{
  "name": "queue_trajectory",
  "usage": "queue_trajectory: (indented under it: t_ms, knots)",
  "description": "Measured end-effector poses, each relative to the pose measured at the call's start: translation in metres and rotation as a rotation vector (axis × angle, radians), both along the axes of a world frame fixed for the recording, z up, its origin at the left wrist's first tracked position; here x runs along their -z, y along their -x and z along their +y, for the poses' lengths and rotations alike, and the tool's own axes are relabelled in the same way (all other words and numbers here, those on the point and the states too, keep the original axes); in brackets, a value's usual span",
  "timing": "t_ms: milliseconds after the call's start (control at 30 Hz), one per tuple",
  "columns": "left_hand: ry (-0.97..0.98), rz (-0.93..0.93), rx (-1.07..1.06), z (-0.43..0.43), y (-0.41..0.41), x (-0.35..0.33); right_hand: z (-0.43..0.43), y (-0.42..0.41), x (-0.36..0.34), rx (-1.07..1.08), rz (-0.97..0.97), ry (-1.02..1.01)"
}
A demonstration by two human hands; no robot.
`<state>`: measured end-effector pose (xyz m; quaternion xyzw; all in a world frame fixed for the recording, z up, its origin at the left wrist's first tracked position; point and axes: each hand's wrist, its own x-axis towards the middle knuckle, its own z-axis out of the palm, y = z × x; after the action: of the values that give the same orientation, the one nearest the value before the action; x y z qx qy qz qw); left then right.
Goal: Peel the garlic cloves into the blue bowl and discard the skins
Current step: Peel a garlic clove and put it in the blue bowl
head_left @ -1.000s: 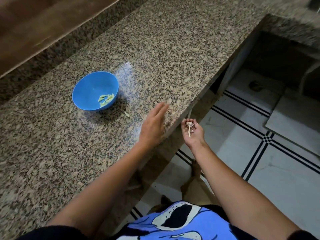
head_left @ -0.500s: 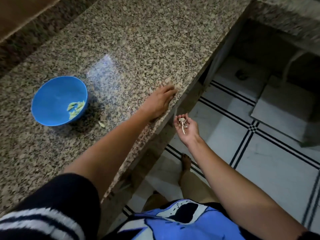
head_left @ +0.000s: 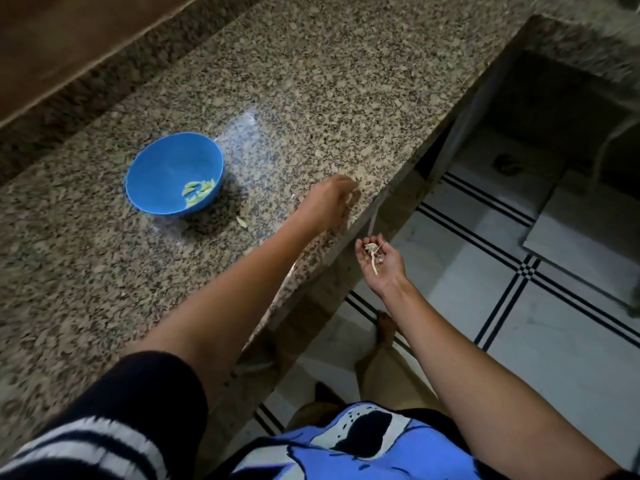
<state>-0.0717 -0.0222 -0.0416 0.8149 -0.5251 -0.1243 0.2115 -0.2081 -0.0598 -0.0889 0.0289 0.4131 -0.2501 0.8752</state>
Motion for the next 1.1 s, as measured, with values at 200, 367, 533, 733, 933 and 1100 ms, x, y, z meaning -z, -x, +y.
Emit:
queue_trajectory:
  t_ms: [200,367,533,733,933,1100]
  knots:
    - [-0.014,-0.106,0.207,0.021,0.002,0.010,0.000,0.007,-0.004,0.011,-0.001,0.026]
    - [0.087,-0.183,0.259,0.053,0.002,0.010,0.001,0.001,-0.006,-0.031,-0.010,0.053]
    - [-0.119,-0.053,0.209,0.020,-0.011,-0.003,-0.001,-0.006,-0.010,-0.080,0.028,0.070]
    - [-0.207,0.217,0.002,0.012,-0.009,-0.021,-0.008,-0.011,-0.019,-0.031,0.025,0.054]
    - [-0.075,0.316,0.056,0.006,0.039,-0.039,-0.012,-0.026,-0.042,-0.070,0.043,0.122]
    - [0.283,0.351,-0.459,0.036,0.016,-0.023,-0.012,-0.033,-0.042,0.038,-0.084,0.045]
